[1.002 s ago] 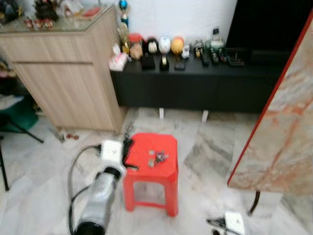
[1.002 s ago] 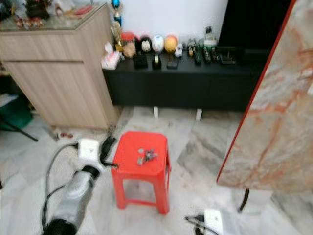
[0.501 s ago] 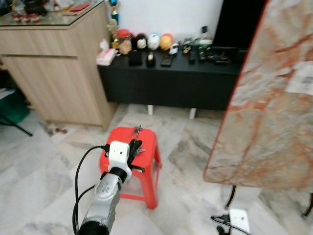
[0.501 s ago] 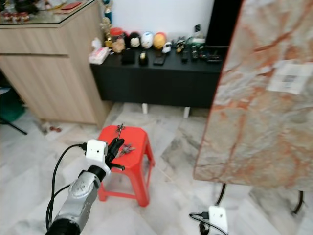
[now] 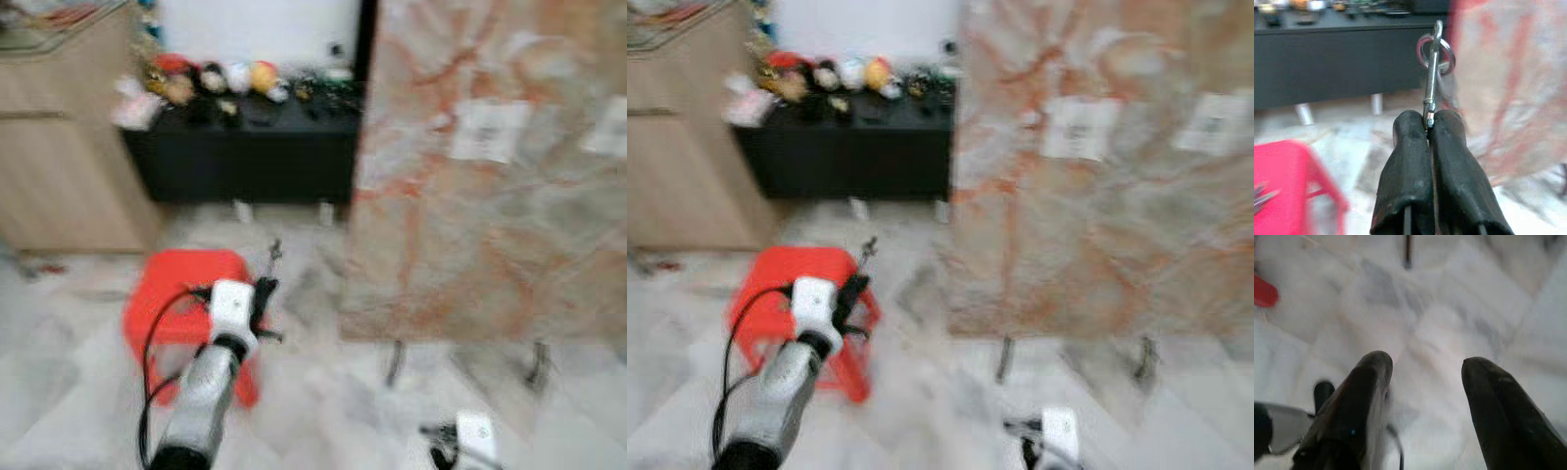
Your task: Hang keys on a hook
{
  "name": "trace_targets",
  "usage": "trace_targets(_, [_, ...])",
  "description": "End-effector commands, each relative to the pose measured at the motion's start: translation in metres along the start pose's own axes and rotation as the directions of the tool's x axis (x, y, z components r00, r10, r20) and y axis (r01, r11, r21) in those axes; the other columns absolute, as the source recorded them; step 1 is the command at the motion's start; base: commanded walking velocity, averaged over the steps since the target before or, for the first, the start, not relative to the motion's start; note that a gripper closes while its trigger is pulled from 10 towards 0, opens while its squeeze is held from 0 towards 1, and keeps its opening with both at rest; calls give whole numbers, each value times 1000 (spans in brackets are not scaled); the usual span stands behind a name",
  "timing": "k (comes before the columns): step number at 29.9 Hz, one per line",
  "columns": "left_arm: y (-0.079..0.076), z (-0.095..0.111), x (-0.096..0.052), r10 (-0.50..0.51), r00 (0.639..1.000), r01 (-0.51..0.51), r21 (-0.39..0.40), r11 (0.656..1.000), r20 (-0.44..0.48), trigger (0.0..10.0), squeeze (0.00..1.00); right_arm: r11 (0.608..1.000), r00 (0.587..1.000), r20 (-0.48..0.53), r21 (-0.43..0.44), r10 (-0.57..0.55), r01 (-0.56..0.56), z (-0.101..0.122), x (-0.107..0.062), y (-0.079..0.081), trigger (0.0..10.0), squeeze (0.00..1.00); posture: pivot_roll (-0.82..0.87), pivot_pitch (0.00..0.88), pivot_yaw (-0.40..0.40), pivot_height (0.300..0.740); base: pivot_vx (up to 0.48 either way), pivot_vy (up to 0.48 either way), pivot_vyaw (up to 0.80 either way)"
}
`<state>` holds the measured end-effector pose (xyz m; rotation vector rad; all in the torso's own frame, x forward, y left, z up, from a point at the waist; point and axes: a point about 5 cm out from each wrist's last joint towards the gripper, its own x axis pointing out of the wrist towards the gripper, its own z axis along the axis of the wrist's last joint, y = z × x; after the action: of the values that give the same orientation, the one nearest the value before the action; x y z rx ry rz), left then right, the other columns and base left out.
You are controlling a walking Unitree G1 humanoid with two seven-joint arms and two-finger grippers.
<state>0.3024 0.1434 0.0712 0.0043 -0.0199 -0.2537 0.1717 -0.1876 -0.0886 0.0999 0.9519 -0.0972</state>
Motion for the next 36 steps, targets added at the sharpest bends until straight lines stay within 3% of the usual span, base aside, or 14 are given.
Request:
trace_targets(1, [-4, 5, 2, -10, 1000, 11, -9, 1000, 27, 10000, 0, 1000, 1000, -6, -5, -2, 2, 0, 0, -2, 10000, 0, 84, 67, -15, 740, 0, -319, -781])
trace_targets(9, [-3, 7, 3, -9, 1000, 9, -16, 1000, 28, 10000, 0, 1000, 1000, -6, -1, 6, -6, 0, 0, -1, 10000, 0, 83, 57, -10, 740, 0, -218, -743])
trace_targets(22, [-6, 31, 13, -35, 995, 36, -8, 999, 92, 10000, 0, 1000, 1000, -1, 1, 13, -13, 1, 0, 1, 10000, 0, 79, 75, -4, 740, 0, 0, 0])
trace_targets(36, [-23, 57, 24, -92, 986, 91, 17, 996, 139, 10000, 0, 1000, 1000, -8, -7, 14, -14, 1, 0, 0, 10000, 0, 84, 49, -6, 740, 0, 0, 0])
